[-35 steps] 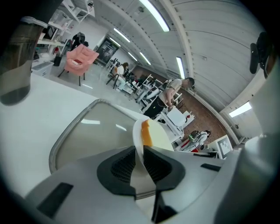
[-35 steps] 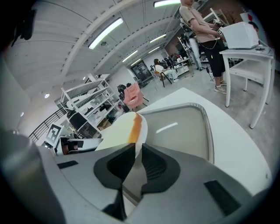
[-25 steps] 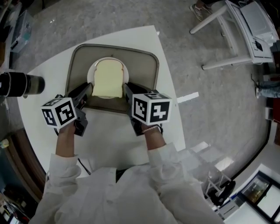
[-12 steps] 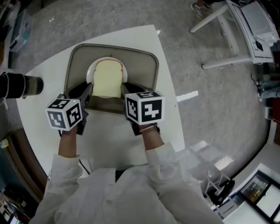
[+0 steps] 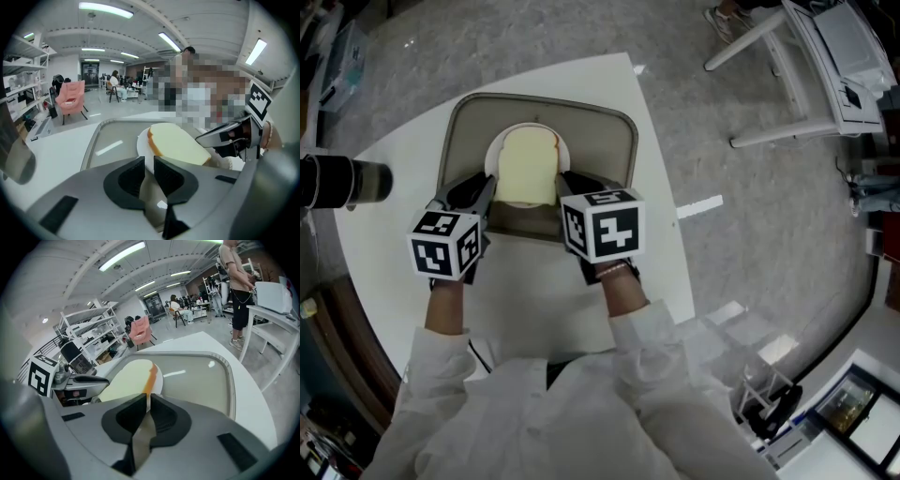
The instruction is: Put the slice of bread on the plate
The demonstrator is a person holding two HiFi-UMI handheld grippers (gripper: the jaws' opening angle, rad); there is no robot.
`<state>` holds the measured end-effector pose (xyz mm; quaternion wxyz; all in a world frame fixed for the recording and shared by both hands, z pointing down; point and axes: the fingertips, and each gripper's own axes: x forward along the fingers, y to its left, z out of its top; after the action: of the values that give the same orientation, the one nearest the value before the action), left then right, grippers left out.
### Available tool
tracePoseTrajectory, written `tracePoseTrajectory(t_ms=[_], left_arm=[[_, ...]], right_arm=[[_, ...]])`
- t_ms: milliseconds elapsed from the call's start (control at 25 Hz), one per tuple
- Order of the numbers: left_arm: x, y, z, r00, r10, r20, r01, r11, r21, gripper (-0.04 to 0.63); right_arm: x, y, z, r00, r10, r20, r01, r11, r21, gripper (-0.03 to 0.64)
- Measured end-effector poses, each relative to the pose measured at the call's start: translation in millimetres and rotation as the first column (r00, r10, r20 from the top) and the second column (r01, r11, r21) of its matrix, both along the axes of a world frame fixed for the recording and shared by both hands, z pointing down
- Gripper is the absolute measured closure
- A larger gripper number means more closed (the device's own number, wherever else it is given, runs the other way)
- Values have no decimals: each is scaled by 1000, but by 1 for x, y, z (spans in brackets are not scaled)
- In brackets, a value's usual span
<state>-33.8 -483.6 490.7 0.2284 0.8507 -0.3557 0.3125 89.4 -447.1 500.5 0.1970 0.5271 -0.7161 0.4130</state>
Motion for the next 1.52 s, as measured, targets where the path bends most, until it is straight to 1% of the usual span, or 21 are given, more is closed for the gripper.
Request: tracePoseTrajectory(t_ms=[160, 320, 520, 640, 760, 840, 920, 1000, 1080, 1200, 1280, 1320, 1520], left_arm=[[-1, 3, -2, 1000, -2, 7, 2, 1000, 10, 532], [-3, 3, -9, 1000, -21, 4, 21, 999, 32, 532], [-8, 10, -30, 1000, -22, -15, 23, 998, 63, 535], [-7, 22, -49, 999, -20, -41, 24, 995, 95, 553], [-6, 40, -70, 996, -11, -90, 23, 992, 125, 575], [-5, 53, -85, 990, -4, -144, 26, 989, 148, 585], [-3, 71, -101, 976, -3, -218, 42, 984, 172, 586], [-4, 92, -116, 957, -15, -289, 74, 979, 191, 586], [-5, 116, -129, 942, -26, -334, 105, 970, 218, 586], [-8, 157, -146, 930, -29, -366, 131, 957, 258, 586], [-6, 187, -154, 922, -23, -387, 135, 954, 266, 586], [-5, 202, -158, 918, -19, -397, 135, 954, 268, 586], [-3, 263, -166, 906, -10, -424, 146, 946, 291, 586]], right_arm=[[1, 3, -2, 1000, -6, -9, 6, 1000, 15, 581], [5, 5, -7, 1000, -3, -18, 4, 999, 38, 581], [7, 9, -28, 999, -9, -40, 14, 994, 110, 581], [5, 17, -48, 999, -33, -21, 36, 985, 171, 583], [2, 29, -70, 999, -50, 1, 48, 966, 255, 591], [1, 38, -85, 998, -58, 18, 50, 951, 305, 595], [-1, 52, -99, 997, -75, 26, 62, 937, 343, 597], [-6, 72, -114, 994, -108, 27, 89, 919, 383, 598], [-12, 95, -130, 989, -146, 12, 127, 895, 428, 598], [-23, 133, -147, 978, -204, -52, 204, 853, 480, 600], [-29, 160, -153, 967, -237, -95, 252, 831, 495, 600], [-30, 172, -155, 963, -249, -101, 265, 824, 500, 600], [-40, 223, -164, 953, -293, -73, 286, 802, 525, 600]])
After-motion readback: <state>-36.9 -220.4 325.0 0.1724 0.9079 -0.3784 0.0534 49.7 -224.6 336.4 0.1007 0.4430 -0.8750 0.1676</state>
